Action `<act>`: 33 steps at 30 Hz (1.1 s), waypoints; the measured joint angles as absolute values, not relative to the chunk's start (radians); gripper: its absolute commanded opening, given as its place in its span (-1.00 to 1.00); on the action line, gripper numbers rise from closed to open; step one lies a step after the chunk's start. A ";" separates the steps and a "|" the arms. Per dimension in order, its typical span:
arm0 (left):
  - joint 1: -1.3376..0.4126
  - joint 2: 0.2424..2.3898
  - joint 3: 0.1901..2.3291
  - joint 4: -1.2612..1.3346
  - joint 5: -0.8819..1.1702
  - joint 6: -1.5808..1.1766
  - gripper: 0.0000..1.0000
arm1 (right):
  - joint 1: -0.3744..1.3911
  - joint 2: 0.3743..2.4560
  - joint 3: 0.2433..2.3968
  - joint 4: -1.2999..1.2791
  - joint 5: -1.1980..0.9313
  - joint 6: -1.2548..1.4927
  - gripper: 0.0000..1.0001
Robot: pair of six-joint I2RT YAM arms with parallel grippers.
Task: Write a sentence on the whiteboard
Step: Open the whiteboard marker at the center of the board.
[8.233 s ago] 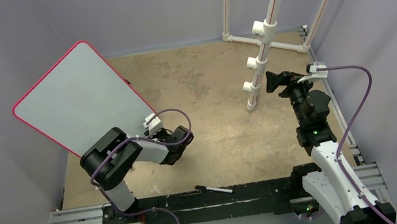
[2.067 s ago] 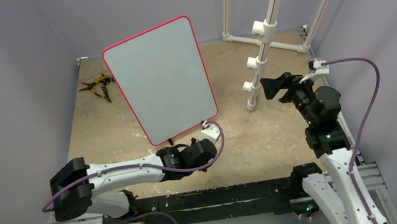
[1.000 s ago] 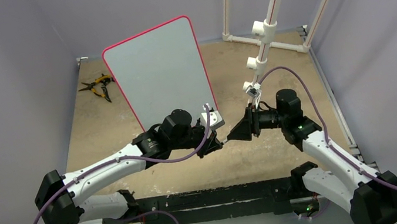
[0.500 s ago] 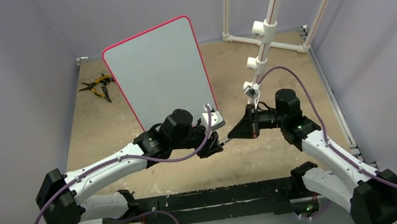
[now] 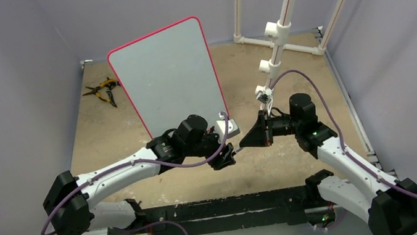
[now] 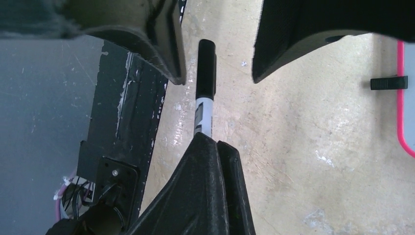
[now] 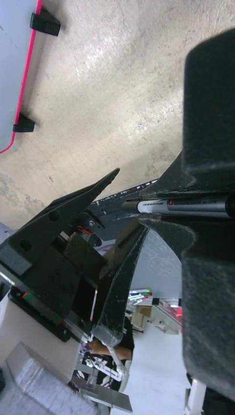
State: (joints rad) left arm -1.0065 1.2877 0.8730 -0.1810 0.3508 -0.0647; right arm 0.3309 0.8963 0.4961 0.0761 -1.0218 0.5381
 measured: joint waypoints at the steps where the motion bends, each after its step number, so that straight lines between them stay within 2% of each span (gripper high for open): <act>1: -1.006 1.293 0.873 -0.179 0.361 -0.068 -0.44 | 0.331 0.896 0.496 0.076 -1.030 0.538 -1.00; 4: -1.007 1.315 0.873 -0.159 0.409 -0.084 -1.00 | 0.331 0.896 0.505 0.075 -1.050 0.530 -1.00; 15: -1.011 1.282 0.873 -0.113 0.426 -0.071 -1.00 | 0.329 0.867 0.638 -0.119 -1.023 0.444 -1.00; 24: -1.109 1.090 0.830 -0.015 0.169 0.020 -1.00 | 0.353 0.859 0.901 -0.340 -0.986 0.346 -1.00; 31: -1.127 1.058 0.833 0.096 0.123 0.064 -1.00 | 0.362 0.879 1.106 -0.530 -0.926 0.244 -1.00; 33: -1.123 1.047 0.822 0.030 0.088 0.073 -1.00 | 0.352 0.881 1.151 -0.576 -0.896 0.214 -1.00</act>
State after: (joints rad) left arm -1.1229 1.0470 0.8223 0.0303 0.0883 0.0734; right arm 0.3523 0.8810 1.1511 -0.5758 -0.8955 0.2138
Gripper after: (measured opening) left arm 0.112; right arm 0.123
